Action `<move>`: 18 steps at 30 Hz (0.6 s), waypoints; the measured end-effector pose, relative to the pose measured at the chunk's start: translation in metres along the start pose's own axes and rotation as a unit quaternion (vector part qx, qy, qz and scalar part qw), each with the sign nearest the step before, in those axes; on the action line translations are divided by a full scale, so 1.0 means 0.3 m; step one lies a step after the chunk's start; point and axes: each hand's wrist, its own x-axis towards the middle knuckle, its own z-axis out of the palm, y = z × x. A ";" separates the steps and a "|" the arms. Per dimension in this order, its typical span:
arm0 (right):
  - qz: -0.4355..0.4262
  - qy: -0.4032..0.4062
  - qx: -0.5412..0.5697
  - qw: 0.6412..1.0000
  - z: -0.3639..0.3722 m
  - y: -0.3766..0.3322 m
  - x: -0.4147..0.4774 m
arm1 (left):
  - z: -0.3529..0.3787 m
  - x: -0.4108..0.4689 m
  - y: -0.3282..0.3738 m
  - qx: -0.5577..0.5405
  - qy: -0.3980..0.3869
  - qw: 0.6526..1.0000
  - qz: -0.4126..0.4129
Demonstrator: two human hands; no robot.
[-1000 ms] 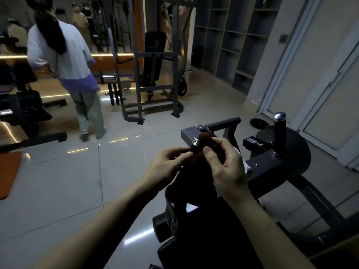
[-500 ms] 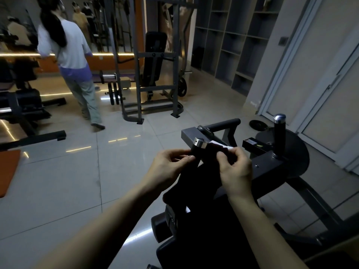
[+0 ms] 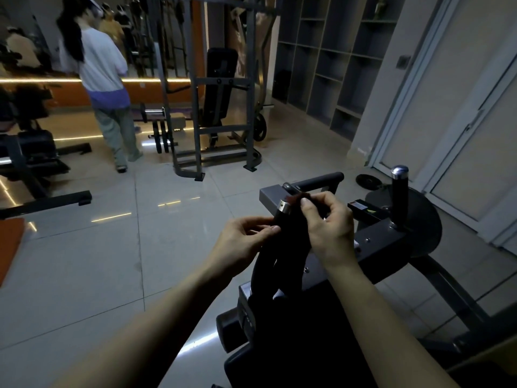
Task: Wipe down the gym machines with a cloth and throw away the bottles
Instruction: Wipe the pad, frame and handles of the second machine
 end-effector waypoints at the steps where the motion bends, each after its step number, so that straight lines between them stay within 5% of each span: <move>1: -0.013 -0.003 0.014 1.000 -0.003 -0.009 0.004 | 0.000 -0.002 0.000 -0.002 -0.002 1.000 0.002; 4: -0.065 -0.048 -0.004 0.997 -0.001 -0.041 0.017 | -0.002 0.001 0.000 -0.006 -0.006 1.000 0.002; 10: 0.171 -0.089 -0.014 0.981 0.004 -0.002 0.124 | -0.003 -0.010 0.014 0.017 -0.007 1.000 0.007; 13: 0.076 -0.036 -0.005 0.996 -0.030 -0.036 0.094 | 0.003 -0.012 0.020 0.012 -0.003 1.000 0.009; 16: -0.047 -0.161 -0.019 0.986 -0.018 -0.090 0.063 | 0.003 -0.010 0.019 0.015 -0.009 1.000 0.019; 18: -0.025 -0.204 -0.040 0.978 0.012 -0.092 0.087 | 0.003 -0.012 0.025 0.013 -0.018 0.999 0.023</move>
